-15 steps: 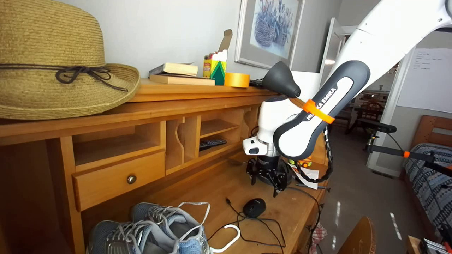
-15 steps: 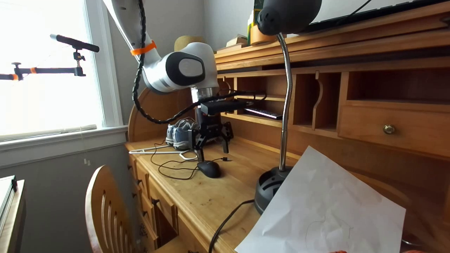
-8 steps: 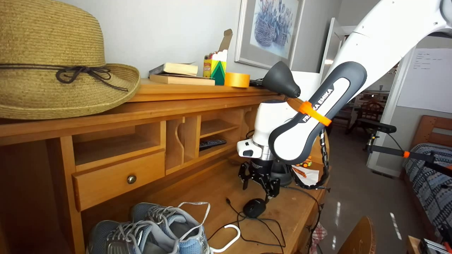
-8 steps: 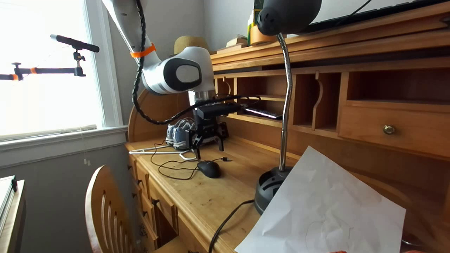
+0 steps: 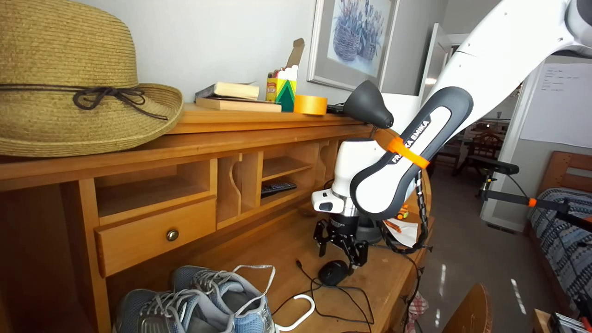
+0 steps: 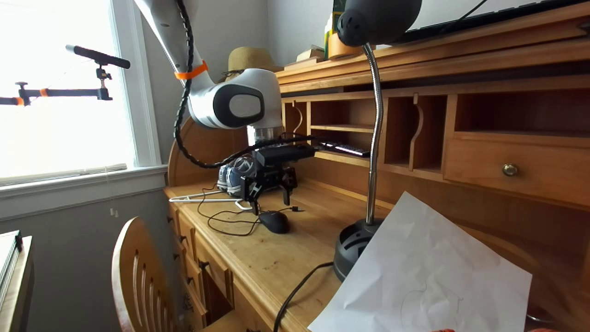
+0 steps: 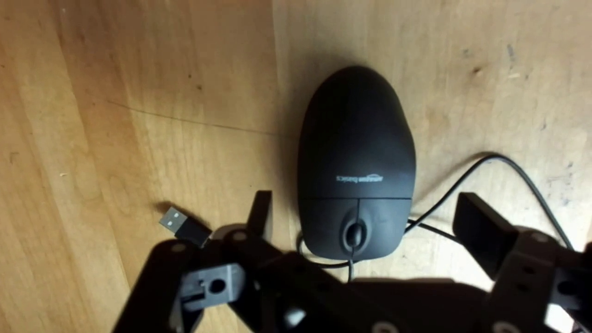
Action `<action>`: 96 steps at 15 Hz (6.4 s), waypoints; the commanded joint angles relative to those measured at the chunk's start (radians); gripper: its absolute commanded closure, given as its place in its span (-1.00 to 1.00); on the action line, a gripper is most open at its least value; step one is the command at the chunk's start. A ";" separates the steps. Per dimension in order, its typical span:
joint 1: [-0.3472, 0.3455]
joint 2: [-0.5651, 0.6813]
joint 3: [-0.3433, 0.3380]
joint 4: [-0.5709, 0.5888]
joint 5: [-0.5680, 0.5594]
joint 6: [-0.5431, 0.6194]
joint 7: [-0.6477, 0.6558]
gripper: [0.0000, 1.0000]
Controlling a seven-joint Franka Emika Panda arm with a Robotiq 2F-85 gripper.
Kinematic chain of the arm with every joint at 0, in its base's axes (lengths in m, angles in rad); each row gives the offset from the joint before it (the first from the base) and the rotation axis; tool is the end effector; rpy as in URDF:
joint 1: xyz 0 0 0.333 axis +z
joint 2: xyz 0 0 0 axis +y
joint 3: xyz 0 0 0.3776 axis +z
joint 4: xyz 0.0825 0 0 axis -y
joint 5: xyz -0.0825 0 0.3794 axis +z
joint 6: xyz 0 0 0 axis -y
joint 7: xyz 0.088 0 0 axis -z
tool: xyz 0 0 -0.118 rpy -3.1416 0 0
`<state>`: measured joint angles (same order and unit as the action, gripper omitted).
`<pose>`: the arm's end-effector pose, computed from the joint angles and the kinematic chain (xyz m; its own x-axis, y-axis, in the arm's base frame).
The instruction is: Turn the mouse to the right
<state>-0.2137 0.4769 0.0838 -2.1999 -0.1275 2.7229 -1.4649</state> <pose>0.5793 -0.0724 0.2156 0.1308 0.9913 -0.0138 0.9902 -0.1299 0.0504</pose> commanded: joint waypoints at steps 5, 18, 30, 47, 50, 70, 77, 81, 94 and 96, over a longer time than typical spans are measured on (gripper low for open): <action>-0.039 0.040 0.031 0.000 0.015 0.024 -0.093 -1.00; -0.019 0.047 0.016 0.010 -0.007 0.022 -0.187 0.12; 0.070 0.006 -0.136 0.080 -0.013 -0.015 0.254 0.13; 0.006 0.074 -0.118 0.111 0.085 0.021 1.046 0.13; -0.022 0.083 -0.090 0.106 0.153 0.034 1.125 0.13; -0.055 0.126 -0.082 0.126 0.153 -0.002 1.124 0.13; -0.118 0.179 -0.048 0.212 0.159 0.025 1.010 0.13; -0.154 0.221 -0.007 0.276 0.166 0.030 0.945 0.13; -0.176 0.299 0.039 0.387 0.164 0.067 0.955 0.13; -0.152 0.295 0.017 0.377 0.142 0.071 0.966 -0.87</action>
<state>-0.3820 0.7520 0.1141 -1.8326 0.0373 2.7785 -0.5177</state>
